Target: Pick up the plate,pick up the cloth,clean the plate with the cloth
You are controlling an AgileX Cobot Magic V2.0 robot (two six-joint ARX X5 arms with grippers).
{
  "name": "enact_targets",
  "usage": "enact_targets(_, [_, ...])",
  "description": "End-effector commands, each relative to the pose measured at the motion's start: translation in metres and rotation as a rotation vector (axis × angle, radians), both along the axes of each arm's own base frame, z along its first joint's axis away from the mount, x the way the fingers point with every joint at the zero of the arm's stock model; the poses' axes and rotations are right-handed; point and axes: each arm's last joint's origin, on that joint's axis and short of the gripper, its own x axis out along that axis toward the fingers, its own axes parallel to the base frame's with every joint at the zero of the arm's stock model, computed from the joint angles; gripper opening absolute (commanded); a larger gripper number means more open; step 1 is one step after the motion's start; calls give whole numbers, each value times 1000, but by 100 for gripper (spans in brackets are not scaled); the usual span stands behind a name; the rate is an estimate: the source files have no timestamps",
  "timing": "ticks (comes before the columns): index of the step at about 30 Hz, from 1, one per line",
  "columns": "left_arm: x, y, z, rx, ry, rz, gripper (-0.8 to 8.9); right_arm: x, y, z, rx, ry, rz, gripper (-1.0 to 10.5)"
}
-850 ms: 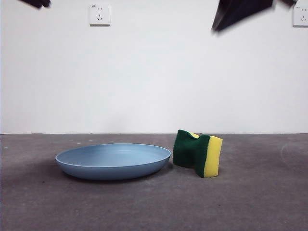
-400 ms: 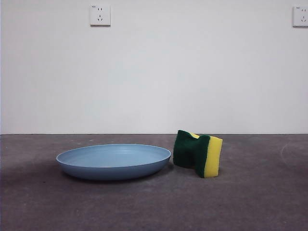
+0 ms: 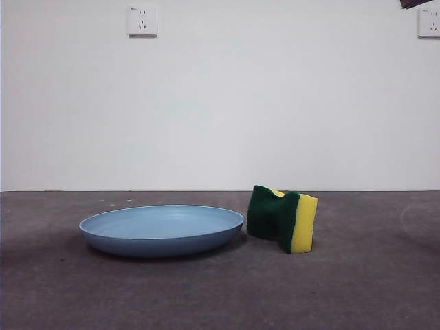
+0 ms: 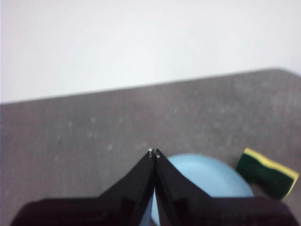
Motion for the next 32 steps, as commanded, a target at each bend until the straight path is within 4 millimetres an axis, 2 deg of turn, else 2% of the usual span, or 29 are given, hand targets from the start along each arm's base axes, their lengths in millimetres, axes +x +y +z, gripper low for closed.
enact_targets(1, [1,-1,-6,28,42,1,-3,0,0,-1,26,1,-8,0])
enact_targets(12, [0,0,-18,89,155,-1,-3,0,0,-1,26,1,-8,0])
enact_targets(16, [1,2,-15,147,104,57,-3,0,0,-1,25,1,-8,0])
enact_targets(18, [0,6,-13,137,89,113,-3,0,0,-1,26,1,-8,0])
enact_targets(24, [0,15,-16,92,95,127,-3,0,0,-1,26,1,-8,0])
enact_targets(28, [4,24,-32,37,2,196,-3,0,0,-1,26,1,-8,0])
enact_targets(32, [6,29,-66,-3,-60,177,-3,0,0,-1,26,1,-8,0])
